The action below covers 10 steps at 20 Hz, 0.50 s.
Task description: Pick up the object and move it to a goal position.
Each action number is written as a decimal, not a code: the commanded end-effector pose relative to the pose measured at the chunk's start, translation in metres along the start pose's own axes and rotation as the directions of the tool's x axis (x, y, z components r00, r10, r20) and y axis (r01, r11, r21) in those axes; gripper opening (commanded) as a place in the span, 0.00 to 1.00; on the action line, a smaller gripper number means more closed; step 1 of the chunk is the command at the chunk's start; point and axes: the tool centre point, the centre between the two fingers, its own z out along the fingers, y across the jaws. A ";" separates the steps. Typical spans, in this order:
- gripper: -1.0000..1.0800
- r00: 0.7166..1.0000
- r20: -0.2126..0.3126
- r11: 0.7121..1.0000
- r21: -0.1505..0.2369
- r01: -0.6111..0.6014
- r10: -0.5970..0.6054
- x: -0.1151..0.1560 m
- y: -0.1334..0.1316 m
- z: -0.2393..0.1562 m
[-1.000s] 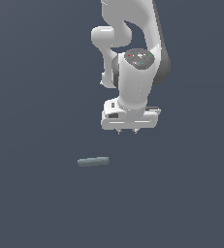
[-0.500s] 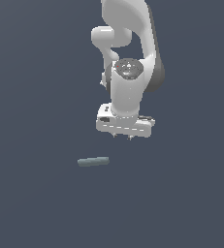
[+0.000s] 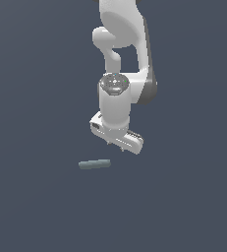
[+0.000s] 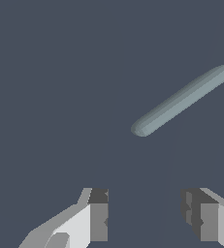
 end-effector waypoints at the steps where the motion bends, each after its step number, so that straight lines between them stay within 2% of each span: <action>1: 0.62 0.996 -0.002 0.996 0.003 -0.090 0.090 0.008 0.006 0.007; 5: 0.62 0.974 -0.004 0.973 0.008 -0.229 0.229 0.020 0.015 0.018; 10: 0.62 0.919 -0.009 0.919 0.014 -0.394 0.394 0.034 0.028 0.031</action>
